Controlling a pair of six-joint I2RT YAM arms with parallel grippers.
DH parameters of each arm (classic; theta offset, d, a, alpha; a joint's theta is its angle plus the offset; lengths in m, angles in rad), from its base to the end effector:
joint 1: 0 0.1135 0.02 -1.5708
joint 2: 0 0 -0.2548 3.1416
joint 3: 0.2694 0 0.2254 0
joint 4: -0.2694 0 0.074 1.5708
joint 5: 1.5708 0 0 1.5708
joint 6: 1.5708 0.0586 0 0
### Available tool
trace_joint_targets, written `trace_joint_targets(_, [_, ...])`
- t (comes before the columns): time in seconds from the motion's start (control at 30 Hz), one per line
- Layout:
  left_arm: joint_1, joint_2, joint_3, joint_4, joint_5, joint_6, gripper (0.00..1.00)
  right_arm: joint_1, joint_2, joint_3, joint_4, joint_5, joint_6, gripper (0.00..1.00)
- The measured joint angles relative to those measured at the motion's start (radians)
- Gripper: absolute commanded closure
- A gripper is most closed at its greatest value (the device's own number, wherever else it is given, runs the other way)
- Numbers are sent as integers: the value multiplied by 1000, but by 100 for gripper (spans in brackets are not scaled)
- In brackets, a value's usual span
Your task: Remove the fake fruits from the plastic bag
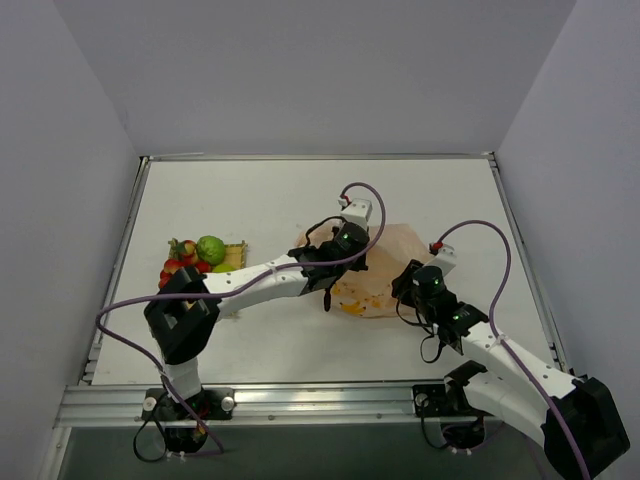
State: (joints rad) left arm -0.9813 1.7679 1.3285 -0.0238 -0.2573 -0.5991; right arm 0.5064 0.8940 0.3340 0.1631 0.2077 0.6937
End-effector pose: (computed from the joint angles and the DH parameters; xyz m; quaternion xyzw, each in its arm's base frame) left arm 0.2397 -0.3316 0.2668 0.0940 0.8410 -0.2938 0.4446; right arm 0.1786 0.0852 0.1968 0.1346 0.8191 0.2398 0.5034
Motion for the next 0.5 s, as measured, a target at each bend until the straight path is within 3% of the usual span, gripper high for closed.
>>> trace_joint_targets(0.2, [1, 146, 92, 6, -39, 31, 87, 19, 10, 0, 8, 25, 18, 71])
trace_joint_targets(0.3, [5, 226, 175, 3, -48, 89, 75, 19, 10, 0, 10, 33, 17, 71])
trace_joint_targets(0.33, [8, 248, 197, 0, -45, 106, 66, 20, 11, 1, 10, 36, 17, 71])
trace_joint_targets(0.5, [40, 315, 248, -2, 19, 182, 48, 25, 29, 8, 13, 41, 14, 71])
